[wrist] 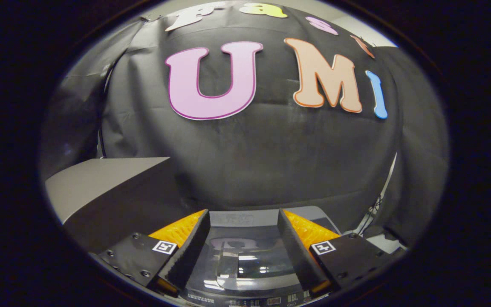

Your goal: Put the clothes into the washing machine and then close the washing machine lid.

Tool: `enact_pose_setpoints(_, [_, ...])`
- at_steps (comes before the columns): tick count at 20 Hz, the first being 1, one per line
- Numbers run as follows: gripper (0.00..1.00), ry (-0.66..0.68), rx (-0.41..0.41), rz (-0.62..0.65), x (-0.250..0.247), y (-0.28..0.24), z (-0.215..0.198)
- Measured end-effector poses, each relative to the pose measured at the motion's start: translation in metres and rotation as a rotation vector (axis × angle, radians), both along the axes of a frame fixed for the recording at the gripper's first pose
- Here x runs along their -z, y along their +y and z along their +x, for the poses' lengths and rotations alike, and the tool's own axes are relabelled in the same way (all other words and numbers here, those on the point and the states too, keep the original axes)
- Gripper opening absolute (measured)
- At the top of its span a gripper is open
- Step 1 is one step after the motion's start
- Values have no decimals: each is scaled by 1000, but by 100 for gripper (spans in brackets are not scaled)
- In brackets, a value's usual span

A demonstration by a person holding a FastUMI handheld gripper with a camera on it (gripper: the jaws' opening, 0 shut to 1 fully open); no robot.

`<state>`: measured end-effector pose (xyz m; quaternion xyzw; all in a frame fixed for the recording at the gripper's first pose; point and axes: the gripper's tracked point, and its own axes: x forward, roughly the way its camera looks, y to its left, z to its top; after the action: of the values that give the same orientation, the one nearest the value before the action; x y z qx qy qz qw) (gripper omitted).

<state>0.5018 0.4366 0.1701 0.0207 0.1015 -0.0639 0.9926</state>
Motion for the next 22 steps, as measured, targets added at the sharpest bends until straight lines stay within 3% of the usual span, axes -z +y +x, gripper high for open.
enact_pose_setpoints(8, [98, -59, 80, 10, -1, -24, -10])
enact_pose_setpoints(17, [98, -160, 96, 10, 7, -46, -19])
enact_pose_setpoints(22, [96, -350, 87, 30, -8, -48, -16])
